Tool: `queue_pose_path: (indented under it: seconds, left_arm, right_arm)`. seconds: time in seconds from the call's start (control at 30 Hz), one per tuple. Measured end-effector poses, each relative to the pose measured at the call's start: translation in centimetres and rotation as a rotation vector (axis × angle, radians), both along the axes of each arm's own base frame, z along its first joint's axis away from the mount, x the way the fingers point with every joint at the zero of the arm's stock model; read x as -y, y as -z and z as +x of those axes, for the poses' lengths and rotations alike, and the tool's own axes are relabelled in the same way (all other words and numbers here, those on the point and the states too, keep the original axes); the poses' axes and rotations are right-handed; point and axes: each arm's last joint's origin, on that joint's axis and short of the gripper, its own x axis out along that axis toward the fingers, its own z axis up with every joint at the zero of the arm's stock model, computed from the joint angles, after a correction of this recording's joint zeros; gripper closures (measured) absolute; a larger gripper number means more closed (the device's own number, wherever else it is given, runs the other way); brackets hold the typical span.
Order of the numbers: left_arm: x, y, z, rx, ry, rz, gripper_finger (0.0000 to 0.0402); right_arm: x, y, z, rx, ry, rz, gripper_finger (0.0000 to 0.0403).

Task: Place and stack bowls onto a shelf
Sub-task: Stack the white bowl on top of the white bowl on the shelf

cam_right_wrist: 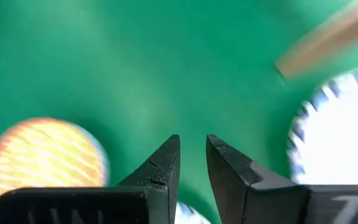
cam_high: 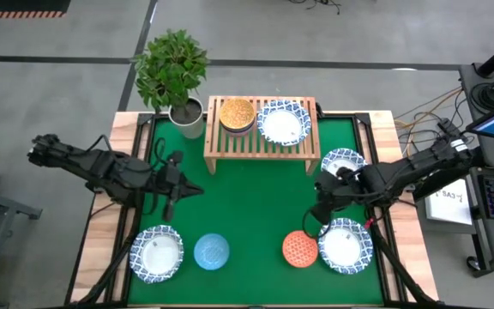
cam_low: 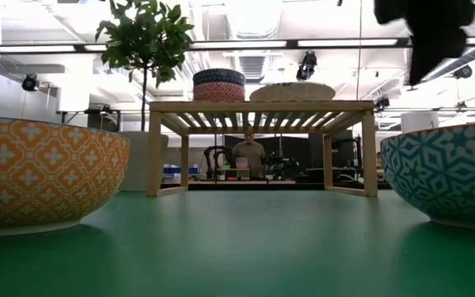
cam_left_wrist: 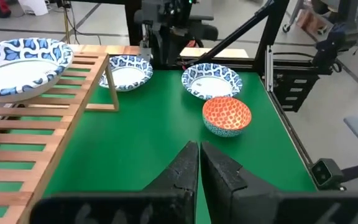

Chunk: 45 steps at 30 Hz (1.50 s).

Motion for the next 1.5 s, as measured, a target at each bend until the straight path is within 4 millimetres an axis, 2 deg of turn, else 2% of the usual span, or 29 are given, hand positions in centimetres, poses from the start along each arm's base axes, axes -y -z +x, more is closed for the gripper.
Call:
queue_pose_path:
  seconds: [0.23,0.5,0.77,0.97,1.17,1.5]
  left_arm:
    - [0.2,0.4,0.6,-0.002,0.000,0.003,0.0402]
    - [0.4,0.7,1.1,-0.020,-0.001,0.007,0.0402]
    - [0.5,1.0,1.4,-0.035,-0.003,0.010,0.0402]
    - [0.5,1.0,1.3,-0.037,-0.003,0.010,0.0402]
    - [0.5,1.0,1.3,-0.040,0.003,0.025,0.0402]
    - [0.5,1.0,1.3,-0.040,0.005,0.029,0.0402]
  right_arm:
    - [0.9,2.2,-1.8,-0.160,0.127,0.075,0.0335]
    - [3.1,5.2,-2.8,-0.245,0.238,0.021,0.0329]
    - [5.2,5.6,-2.3,-0.248,0.267,0.011,0.0255]
    - [5.8,7.5,-1.8,-0.268,0.198,-0.008,0.0220]
    - [6.3,9.3,-1.8,-0.345,0.232,-0.096,0.0227]
    - [6.3,11.1,-1.3,-0.359,0.216,-0.100,0.0255]
